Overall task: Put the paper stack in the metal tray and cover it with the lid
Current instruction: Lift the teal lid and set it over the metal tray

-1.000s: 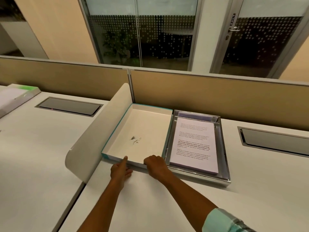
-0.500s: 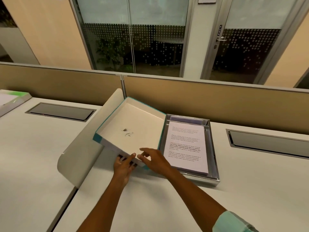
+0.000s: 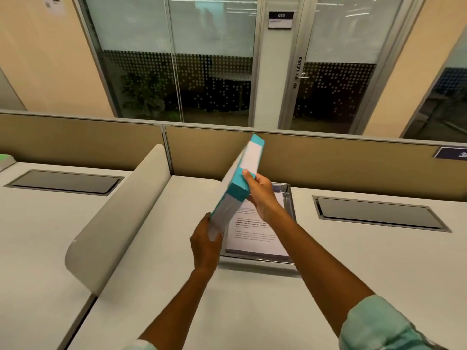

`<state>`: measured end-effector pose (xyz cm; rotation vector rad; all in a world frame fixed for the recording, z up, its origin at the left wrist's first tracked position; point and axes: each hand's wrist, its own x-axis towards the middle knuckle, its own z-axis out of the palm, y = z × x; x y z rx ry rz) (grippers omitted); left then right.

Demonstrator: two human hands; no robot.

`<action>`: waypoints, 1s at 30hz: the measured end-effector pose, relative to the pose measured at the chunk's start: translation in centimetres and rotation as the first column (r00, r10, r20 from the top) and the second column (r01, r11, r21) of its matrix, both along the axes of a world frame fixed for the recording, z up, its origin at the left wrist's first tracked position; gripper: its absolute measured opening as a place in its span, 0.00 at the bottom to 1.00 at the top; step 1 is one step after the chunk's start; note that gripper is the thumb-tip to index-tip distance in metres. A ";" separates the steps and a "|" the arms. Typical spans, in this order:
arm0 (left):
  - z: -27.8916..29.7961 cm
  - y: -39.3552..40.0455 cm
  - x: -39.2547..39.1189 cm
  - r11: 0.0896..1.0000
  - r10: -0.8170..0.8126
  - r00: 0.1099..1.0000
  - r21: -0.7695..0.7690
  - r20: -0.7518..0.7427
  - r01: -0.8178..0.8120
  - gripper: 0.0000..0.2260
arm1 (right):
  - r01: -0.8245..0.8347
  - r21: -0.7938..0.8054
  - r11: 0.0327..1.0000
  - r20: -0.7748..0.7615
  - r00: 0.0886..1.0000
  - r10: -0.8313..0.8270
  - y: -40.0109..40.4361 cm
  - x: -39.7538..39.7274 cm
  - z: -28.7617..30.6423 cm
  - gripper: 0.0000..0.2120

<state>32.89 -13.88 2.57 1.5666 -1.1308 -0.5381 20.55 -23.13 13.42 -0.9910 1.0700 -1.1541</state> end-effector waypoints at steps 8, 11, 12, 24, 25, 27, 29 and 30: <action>-2.2 -0.3 -4.2 0.996 -0.090 0.940 0.038 0.330 0.082 0.26 | 0.286 0.111 0.952 -0.224 0.940 -0.257 -0.1 -8.3 -2.8 0.20; -3.5 -0.7 -4.7 0.981 -0.188 0.836 0.138 0.515 0.135 0.29 | 0.316 0.172 0.933 -0.319 0.914 -0.250 0.4 -11.4 -4.7 0.16; -4.0 -0.8 -4.7 0.971 -0.232 0.789 0.189 0.569 0.149 0.30 | 0.327 0.195 0.925 -0.338 0.907 -0.250 0.6 -12.3 -5.5 0.15; -6.7 -2.2 0.3 0.885 -0.340 0.905 0.411 0.255 0.217 0.48 | 0.330 0.314 0.890 -0.502 0.854 -0.139 2.5 -15.9 -13.6 0.07; -6.6 -2.2 0.4 0.888 -0.328 0.932 0.386 0.152 0.250 0.45 | 0.332 0.316 0.889 -0.523 0.843 -0.129 2.6 -16.0 -14.0 0.10; -6.2 -2.2 0.3 0.906 -0.304 0.952 0.322 0.046 0.274 0.37 | 0.342 0.301 0.890 -0.567 0.815 -0.121 2.9 -15.9 -14.6 0.20; -5.9 -2.1 0.1 0.932 -0.242 0.970 0.281 0.008 0.230 0.31 | 0.340 0.267 0.902 -0.593 0.796 -0.124 3.1 -15.7 -14.9 0.19; -5.9 -2.1 0.1 0.944 -0.202 0.979 0.264 -0.011 0.198 0.29 | 0.337 0.254 0.907 -0.599 0.791 -0.126 3.2 -15.5 -15.0 0.17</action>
